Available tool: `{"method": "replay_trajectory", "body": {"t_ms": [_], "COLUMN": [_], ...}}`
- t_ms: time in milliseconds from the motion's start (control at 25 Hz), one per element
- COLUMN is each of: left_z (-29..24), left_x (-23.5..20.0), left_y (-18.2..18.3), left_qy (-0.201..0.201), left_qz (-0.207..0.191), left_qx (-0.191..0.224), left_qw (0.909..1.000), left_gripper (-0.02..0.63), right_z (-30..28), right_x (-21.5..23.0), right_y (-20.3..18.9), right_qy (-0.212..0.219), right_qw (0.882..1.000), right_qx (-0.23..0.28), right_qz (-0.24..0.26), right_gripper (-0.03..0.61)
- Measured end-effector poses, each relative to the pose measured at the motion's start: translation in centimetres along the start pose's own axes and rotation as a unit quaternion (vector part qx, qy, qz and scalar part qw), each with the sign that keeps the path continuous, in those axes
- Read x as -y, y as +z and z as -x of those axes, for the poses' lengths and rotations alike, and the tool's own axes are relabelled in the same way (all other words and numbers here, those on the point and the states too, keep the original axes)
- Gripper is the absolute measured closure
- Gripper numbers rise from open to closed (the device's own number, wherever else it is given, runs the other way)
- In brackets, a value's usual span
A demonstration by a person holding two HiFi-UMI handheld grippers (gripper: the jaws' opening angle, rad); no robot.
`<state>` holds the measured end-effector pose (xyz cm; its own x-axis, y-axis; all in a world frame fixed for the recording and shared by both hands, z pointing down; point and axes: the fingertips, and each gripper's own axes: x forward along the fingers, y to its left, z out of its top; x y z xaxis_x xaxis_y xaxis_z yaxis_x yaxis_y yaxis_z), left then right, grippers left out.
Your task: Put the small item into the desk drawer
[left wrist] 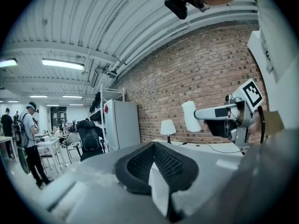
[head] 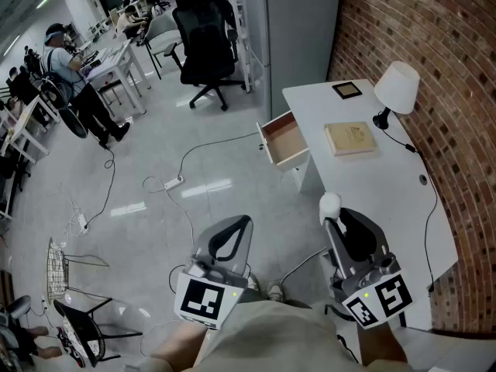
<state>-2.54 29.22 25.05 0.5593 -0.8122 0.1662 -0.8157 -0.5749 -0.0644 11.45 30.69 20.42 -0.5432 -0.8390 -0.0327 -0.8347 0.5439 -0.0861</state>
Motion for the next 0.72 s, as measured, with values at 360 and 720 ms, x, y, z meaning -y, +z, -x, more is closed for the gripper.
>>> {"method": "replay_trajectory", "body": {"t_ms": [360, 720], "left_z": [0.16, -0.55], "left_x": [0.48, 0.69], "left_y": [0.45, 0.60], "left_qy": [0.004, 0.001], "left_qz": [-0.004, -0.008], "left_qx": [-0.001, -0.002], "left_qw": [1.0000, 1.0000], "left_gripper": [0.611, 0.611], "right_z": [0.38, 0.27], "right_x": [0.19, 0.77], "right_y": [0.32, 0.06], "right_qy": [0.007, 0.003], "right_qw": [1.000, 1.000], "right_qx": [0.000, -0.007], "right_qz": [0.002, 0.004], "right_gripper": [0.471, 0.471]}}
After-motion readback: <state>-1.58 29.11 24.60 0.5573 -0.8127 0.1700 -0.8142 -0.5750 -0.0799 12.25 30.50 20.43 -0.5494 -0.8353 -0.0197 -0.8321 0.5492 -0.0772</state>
